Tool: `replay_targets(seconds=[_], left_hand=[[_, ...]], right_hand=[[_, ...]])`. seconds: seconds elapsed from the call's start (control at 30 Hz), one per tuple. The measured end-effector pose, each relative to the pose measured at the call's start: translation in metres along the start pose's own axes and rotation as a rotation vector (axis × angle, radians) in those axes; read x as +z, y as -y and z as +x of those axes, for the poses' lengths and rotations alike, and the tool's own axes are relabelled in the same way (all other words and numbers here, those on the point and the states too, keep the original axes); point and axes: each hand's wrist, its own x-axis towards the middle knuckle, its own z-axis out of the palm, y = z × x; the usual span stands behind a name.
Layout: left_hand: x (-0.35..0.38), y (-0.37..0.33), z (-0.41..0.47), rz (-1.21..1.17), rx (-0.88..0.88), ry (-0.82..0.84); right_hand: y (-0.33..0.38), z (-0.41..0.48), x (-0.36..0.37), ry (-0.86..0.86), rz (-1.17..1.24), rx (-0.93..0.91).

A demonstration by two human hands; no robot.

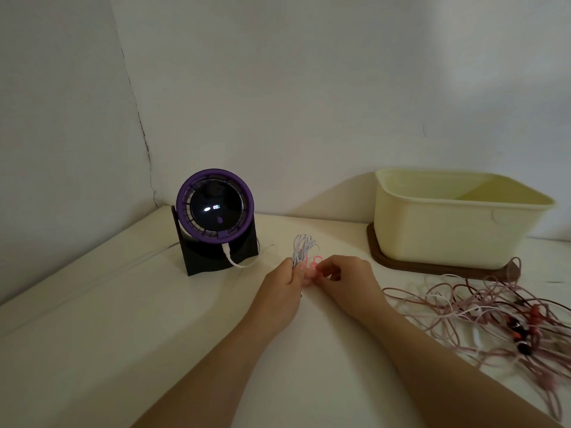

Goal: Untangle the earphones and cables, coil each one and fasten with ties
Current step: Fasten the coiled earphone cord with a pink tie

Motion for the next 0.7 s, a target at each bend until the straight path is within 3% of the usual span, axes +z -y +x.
replay_targets(seconds=[0.27,0.4,0.57,0.7], left_hand=[[-0.001,-0.003,-0.003,0.025,0.039,-0.020],[0.000,-0.003,-0.008,0.030,0.050,-0.055],[-0.006,-0.054,-0.008,-0.345,0.079,-0.135],[0.005,-0.116,-0.003,-0.559,0.120,-0.003]], right_hand=[[0.002,-0.004,-0.004,-0.023,0.050,0.039],[0.012,-0.001,-0.029,-0.136,0.263,0.098],[0.037,0.004,-0.089,-0.097,0.474,0.037],[0.047,0.013,-0.129,-0.098,0.453,-0.058]])
